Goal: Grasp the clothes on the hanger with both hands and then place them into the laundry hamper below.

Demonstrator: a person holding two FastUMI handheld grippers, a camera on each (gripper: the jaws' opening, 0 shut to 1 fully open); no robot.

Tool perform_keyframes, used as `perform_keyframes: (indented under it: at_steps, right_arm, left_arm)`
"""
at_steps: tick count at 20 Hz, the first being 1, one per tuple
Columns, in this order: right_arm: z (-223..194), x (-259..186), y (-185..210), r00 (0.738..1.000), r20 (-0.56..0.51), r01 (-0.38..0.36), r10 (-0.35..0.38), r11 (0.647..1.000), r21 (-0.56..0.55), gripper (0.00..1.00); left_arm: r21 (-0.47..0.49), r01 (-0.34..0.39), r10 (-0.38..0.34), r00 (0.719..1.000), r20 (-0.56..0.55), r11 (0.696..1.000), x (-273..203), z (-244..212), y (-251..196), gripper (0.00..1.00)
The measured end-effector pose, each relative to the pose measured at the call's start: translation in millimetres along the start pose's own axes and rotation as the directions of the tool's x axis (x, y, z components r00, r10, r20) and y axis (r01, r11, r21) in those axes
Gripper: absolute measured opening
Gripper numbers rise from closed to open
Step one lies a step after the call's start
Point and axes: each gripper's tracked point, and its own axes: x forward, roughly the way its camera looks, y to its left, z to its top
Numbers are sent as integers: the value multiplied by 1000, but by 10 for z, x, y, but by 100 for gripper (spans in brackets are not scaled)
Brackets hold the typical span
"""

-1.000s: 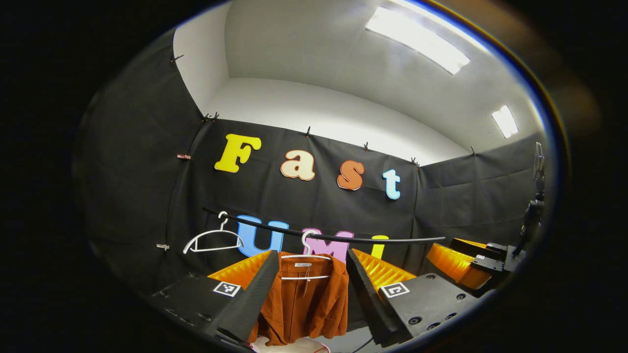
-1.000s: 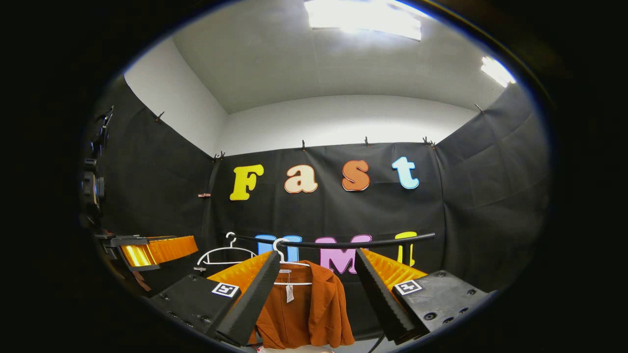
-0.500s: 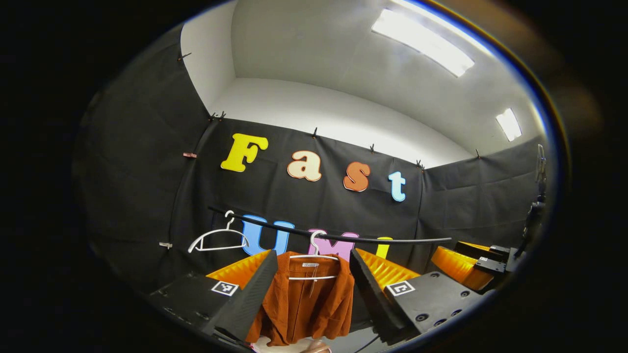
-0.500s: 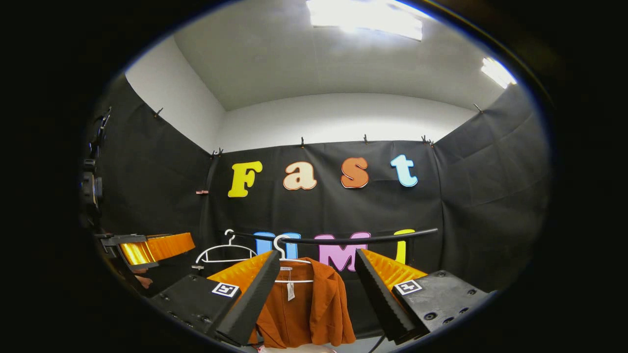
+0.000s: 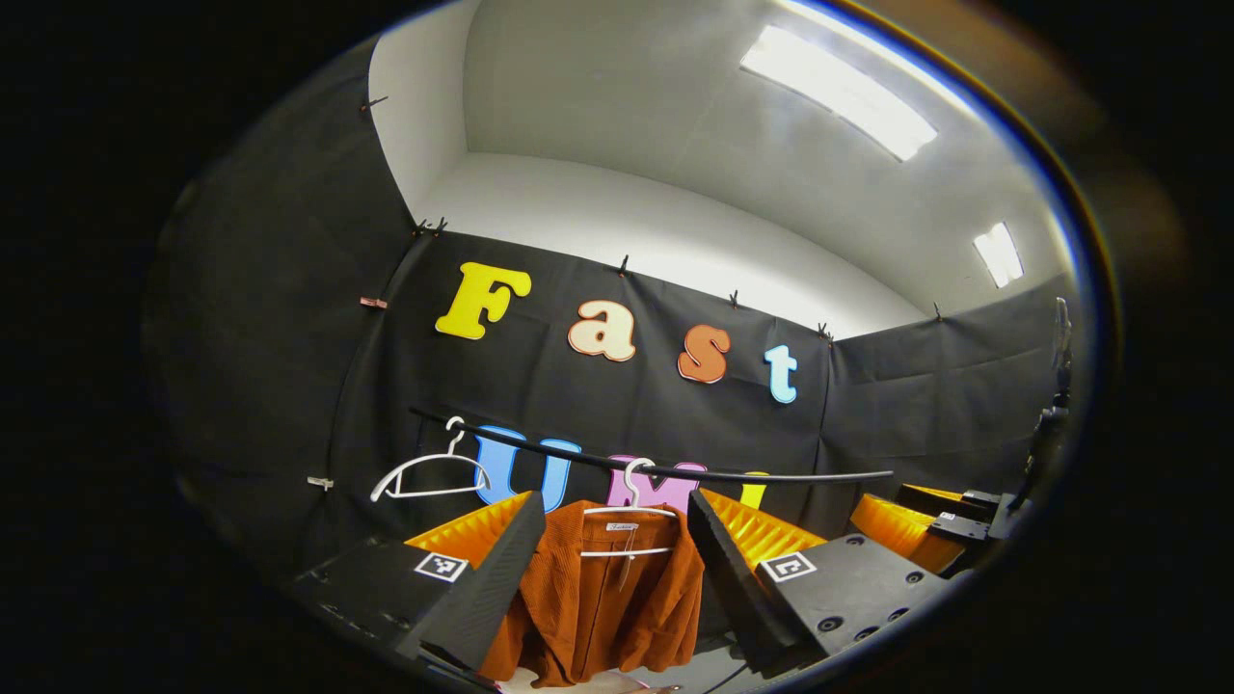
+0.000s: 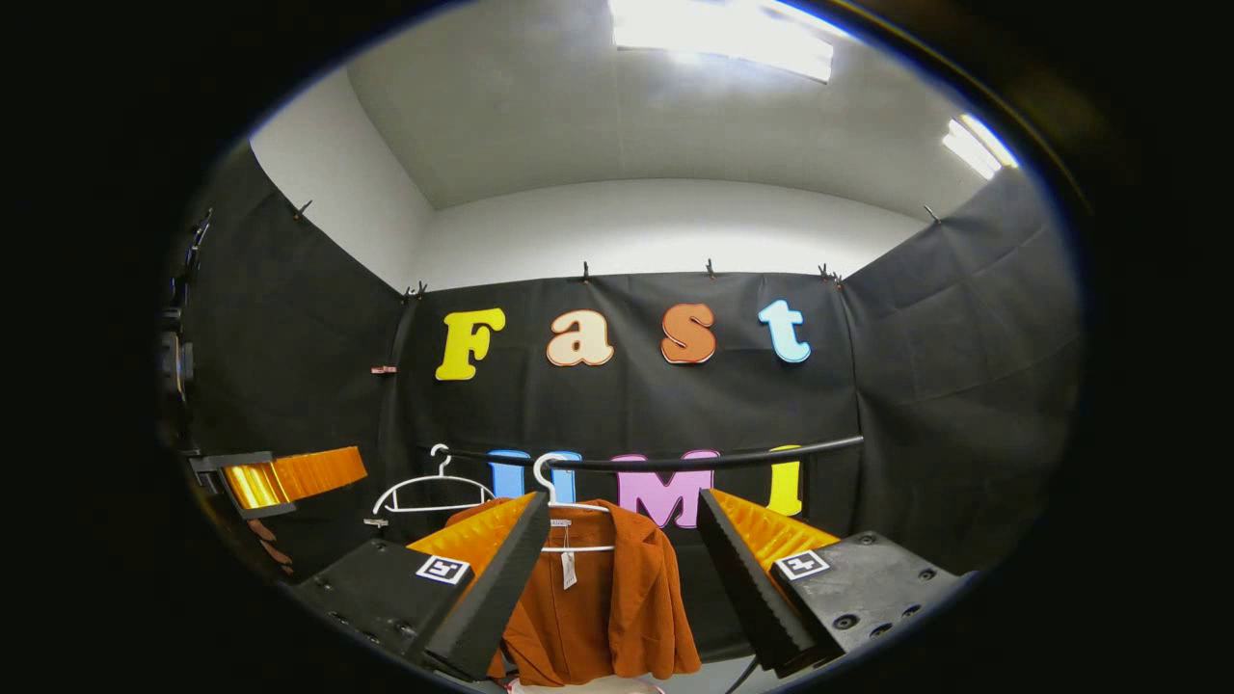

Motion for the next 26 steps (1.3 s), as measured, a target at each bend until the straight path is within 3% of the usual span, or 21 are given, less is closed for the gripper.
perform_keyframes:
  at_steps: [5, 11, 15, 21, 26]
  right_arm:
    - [-266, 184, 25, 999, -38, -6, 5, 1000, -9, 100]
    - [-818, 652, 103, 995, -79, -63, 65, 998, 23, 99]
    - [-1262, 1109, 97, 988, -95, -115, 120, 992, 53, 99]
    - [-1962, 1566, -20, 973, -154, -159, 170, 984, 78, 100]
    - [-2331, 1816, -78, 953, -192, -220, 234, 971, 89, 100]
  left_arm:
    - [-1, 9, -9, 999, -42, 1000, 128, -271, 66, 94]
    - [73, -3, 11, 994, -105, 997, 494, -898, 148, 94]
    - [11, -38, 40, 990, -137, 999, 807, -1285, 175, 94]
    - [32, -157, 160, 976, -145, 987, 1160, -1779, 460, 94]
    - [-35, -267, 257, 949, -182, 963, 1256, -2252, 773, 93]
